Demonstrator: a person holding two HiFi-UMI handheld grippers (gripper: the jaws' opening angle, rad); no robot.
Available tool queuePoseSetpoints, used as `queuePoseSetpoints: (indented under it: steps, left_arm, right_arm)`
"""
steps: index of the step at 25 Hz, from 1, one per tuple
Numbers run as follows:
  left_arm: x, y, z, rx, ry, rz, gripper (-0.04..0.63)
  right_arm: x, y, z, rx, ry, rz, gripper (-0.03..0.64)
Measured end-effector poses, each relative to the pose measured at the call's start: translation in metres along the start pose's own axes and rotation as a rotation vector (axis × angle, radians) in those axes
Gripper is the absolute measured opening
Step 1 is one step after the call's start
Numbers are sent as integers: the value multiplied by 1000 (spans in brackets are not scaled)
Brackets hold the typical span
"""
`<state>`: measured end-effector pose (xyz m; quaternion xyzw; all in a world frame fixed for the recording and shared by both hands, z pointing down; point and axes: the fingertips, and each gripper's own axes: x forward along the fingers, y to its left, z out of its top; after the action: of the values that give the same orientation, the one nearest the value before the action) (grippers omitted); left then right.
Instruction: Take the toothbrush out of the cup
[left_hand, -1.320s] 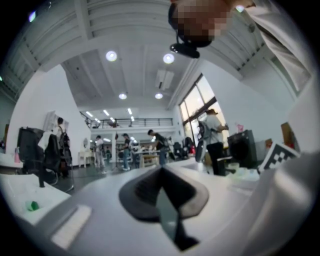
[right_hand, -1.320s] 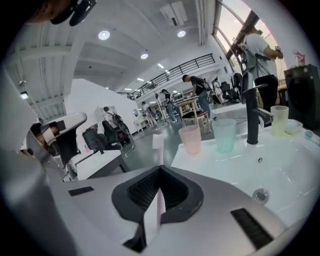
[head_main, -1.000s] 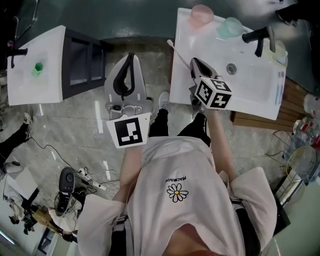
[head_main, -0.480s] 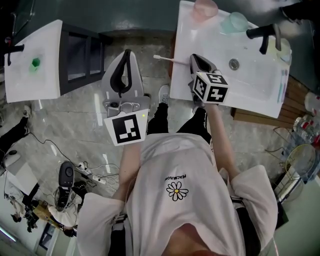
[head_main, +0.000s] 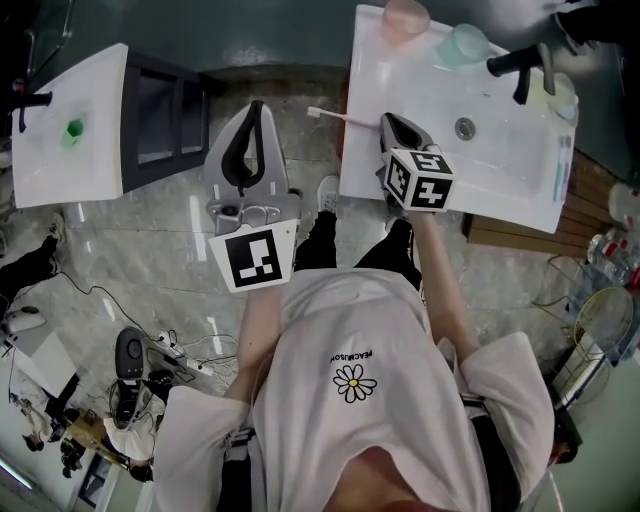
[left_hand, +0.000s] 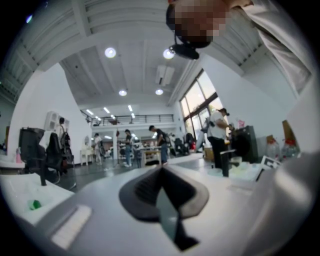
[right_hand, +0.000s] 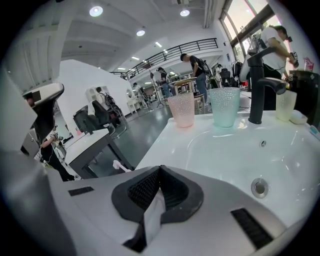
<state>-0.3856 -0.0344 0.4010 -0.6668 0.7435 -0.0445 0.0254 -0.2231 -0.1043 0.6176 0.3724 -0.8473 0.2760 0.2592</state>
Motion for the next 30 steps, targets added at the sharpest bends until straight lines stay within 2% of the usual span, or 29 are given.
queuePoseSetpoints:
  steps: [5, 9, 15, 20, 23, 27, 30]
  left_arm:
    - [-3, -3, 7, -5, -18, -8, 8]
    - [-4, -6, 19, -4, -49, -16, 8]
    - [-3, -16, 49, 2, -116, -27, 8]
    - [-1, -28, 82, -1, -179, -30, 8]
    - [-3, -39, 102, 35, -211, -42, 8]
    - [1, -58, 129, 37, -274, -52, 7]
    - [1, -79, 145, 46, -311, -79, 7]
  right_arm:
    - [-12, 0, 17, -26, -51, -14, 0]
    - [-31, 3, 52, -60, -144, -25, 0]
    - [-82, 11, 125, -139, -346, -41, 0]
    - [-144, 26, 186, -264, -556, -64, 0]
    - [-187, 34, 208, -332, -660, -76, 0]
    - [-242, 40, 231, -419, -803, -89, 0]
    - [-275, 37, 234, -494, -865, -118, 0]
